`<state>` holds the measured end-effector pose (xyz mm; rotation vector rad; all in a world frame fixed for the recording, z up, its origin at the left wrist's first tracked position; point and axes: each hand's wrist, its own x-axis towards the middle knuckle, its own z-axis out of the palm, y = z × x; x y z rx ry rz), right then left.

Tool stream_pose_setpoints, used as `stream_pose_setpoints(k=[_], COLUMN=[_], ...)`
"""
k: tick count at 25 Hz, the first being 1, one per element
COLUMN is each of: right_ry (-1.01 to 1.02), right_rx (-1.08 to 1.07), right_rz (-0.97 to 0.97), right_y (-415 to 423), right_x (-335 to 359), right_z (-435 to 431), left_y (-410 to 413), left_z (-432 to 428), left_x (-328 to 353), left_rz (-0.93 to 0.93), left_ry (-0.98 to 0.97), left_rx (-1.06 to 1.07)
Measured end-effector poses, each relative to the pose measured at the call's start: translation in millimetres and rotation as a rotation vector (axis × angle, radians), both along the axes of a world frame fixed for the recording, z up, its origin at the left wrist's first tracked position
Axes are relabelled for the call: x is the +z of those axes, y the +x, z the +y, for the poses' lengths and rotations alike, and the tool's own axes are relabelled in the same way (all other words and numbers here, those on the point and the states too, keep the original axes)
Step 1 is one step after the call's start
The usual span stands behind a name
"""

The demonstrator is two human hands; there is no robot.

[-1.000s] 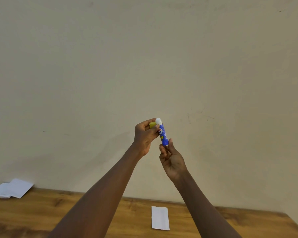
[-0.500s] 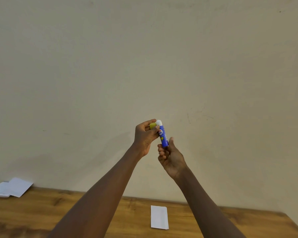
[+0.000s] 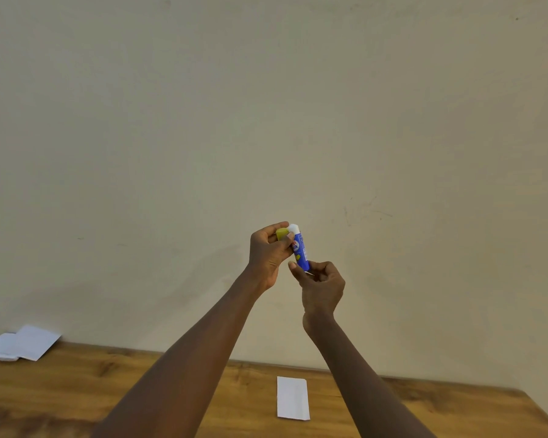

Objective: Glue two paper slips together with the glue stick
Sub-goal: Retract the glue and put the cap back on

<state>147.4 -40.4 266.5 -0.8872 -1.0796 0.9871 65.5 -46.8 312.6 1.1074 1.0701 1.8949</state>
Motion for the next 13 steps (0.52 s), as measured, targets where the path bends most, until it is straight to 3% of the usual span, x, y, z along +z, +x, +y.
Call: stream_pose_setpoints(k=[3, 6, 9, 13], right_ry=[-0.129, -0.39, -0.444, -0.293], right_rx=[0.295, 0.627, 0.653, 0.576], right_rz=[-0.072, 0.097, 0.385, 0.659], right_y=[10, 20, 17, 13], right_x=[3, 5, -1, -2], right_z=[4, 6, 4, -2], left_y=[-2, -2, 3, 7], left_z=[0, -1, -1, 0], left_x=[2, 0, 0, 4], left_rz=[0.01, 0.013, 0.002, -0.051], left_ry=[-0.009, -0.004, -0.005, -0.007], left_rx=[-0.011, -0.017, -0.026, -0.032])
